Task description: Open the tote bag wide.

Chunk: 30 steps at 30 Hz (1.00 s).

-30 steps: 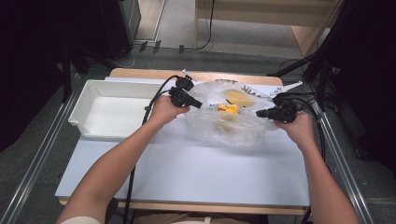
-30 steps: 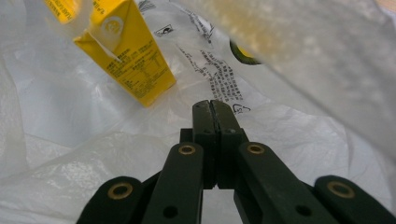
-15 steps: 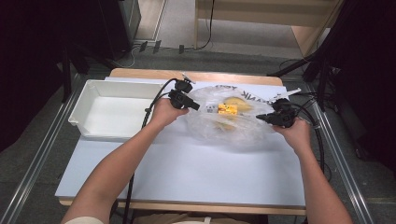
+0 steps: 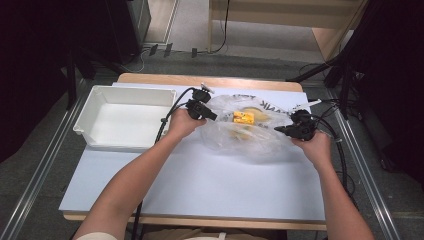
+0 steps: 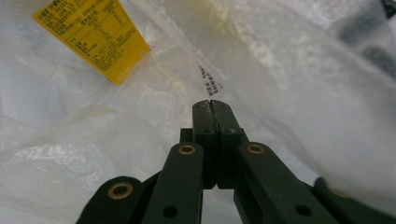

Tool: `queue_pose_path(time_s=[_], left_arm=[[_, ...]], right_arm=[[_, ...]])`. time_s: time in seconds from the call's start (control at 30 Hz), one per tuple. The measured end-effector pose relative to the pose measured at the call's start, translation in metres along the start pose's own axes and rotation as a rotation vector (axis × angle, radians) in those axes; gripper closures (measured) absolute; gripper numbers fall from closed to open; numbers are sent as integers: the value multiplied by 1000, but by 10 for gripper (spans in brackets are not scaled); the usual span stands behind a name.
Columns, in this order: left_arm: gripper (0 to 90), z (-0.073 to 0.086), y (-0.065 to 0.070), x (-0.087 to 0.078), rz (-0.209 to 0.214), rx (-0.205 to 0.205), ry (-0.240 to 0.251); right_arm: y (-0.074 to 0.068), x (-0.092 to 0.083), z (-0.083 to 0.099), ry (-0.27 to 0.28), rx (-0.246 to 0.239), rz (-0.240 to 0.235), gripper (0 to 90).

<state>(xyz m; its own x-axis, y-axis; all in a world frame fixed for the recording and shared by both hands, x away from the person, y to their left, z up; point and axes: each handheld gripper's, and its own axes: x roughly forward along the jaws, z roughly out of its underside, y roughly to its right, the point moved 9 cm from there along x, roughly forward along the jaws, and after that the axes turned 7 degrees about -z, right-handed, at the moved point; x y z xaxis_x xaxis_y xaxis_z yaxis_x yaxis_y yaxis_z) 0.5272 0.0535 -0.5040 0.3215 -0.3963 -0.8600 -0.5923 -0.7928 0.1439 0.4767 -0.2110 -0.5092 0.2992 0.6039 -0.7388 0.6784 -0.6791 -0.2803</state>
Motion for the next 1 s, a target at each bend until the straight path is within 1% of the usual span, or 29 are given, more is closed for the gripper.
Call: queue_pose_path(time_s=[0.07, 0.1, 0.23, 0.27, 0.4, 0.47, 0.53, 0.57, 0.6, 0.63, 0.7, 0.73, 0.8, 0.83, 0.87, 0.93, 0.97, 1.0], left_arm=[[870, 1, -2, 4, -13, -2, -6], [870, 2, -3, 6, -19, -6, -10], [870, 5, -8, 13, -54, -17, -33], [870, 5, -9, 14, -60, -21, -34], [870, 8, -12, 18, -74, -28, -41], [875, 8, -14, 19, -73, -47, -33], [877, 8, -16, 19, -75, -44, -32], [878, 8, -16, 19, -79, -44, -31], [879, 8, -16, 19, -82, -47, -32], [880, 7, -17, 19, -88, -56, -30], [886, 7, -17, 19, -103, -60, -31], [887, 6, -17, 19, -109, -56, -33], [887, 6, -18, 19, -121, -58, -38], [887, 5, -19, 19, -123, -69, -34], [887, 5, -20, 19, -122, -75, -35], [889, 4, -22, 19, -122, -100, -37], [890, 4, -22, 19, -119, -107, -37], [892, 4, -23, 19, -123, -110, -40]], right_arm=[[0, 2, 1, -6, 5, -3, 900], [-1, 3, 3, -20, 6, 4, 900], [1, 5, 5, -33, 2, 13, 900], [2, 6, 6, -37, 11, 16, 900], [5, 6, 9, -32, 24, 26, 900], [9, 6, 13, -30, 31, 30, 900], [12, 6, 19, -26, 55, 33, 900], [14, 5, 21, -32, 65, 36, 900], [15, 5, 23, -32, 63, 42, 900], [16, 5, 25, -33, 71, 42, 900], [20, 5, 31, -60, 81, 62, 900], [21, 5, 34, -74, 78, 70, 900], [23, 2, 37, -85, 91, 79, 900], [25, -1, 39, -99, 102, 94, 900], [25, -1, 39, -99, 102, 94, 900], [28, -6, 42, -129, 103, 117, 900], [29, -8, 44, -143, 102, 131, 900], [31, -10, 45, -155, 98, 135, 900]])
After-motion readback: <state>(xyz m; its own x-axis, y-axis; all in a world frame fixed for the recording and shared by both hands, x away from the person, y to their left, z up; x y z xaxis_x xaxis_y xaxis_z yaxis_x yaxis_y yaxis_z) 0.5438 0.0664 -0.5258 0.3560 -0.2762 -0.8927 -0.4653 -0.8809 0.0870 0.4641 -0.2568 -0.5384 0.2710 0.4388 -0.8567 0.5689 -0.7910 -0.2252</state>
